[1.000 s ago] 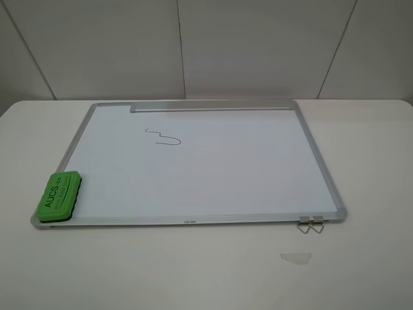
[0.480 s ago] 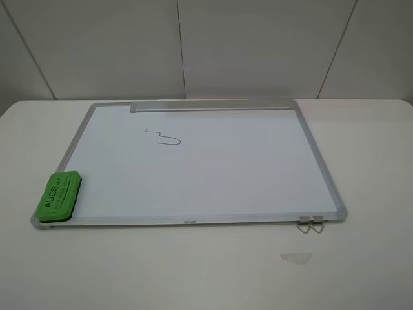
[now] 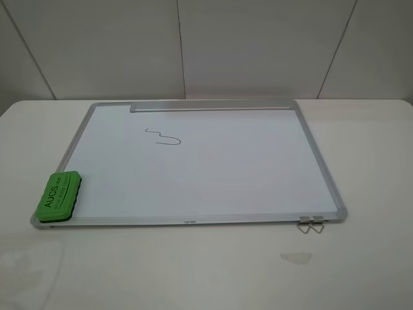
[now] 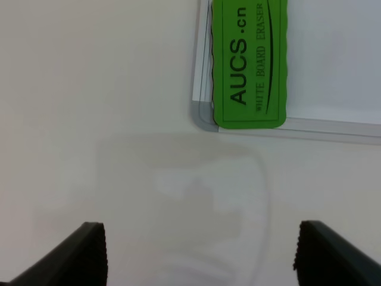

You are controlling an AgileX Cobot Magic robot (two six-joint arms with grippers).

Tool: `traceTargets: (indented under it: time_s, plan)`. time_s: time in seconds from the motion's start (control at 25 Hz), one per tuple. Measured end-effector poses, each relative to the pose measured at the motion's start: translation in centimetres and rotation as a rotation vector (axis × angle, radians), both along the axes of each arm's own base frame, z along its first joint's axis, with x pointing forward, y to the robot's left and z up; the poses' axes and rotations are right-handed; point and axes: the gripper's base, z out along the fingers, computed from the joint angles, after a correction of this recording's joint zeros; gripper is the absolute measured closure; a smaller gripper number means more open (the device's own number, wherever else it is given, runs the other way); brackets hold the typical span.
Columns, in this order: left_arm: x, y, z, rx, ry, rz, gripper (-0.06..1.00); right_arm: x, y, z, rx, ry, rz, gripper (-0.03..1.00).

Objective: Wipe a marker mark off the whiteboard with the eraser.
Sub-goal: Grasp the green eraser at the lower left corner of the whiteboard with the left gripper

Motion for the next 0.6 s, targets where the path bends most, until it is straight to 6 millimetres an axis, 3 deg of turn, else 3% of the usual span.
traceTargets:
  time_s: [0.28, 0.6]
  plan:
    - [4.1, -0.1, -4.2, -0.019, 0.075, 0.004, 0.28, 0.0, 0.0, 0.0, 0.000, 0.000, 0.000, 0.15]
    - [7.3, -0.8, -8.5, -0.107, 0.114, 0.003, 0.28, 0.0, 0.0, 0.0, 0.000, 0.000, 0.000, 0.15]
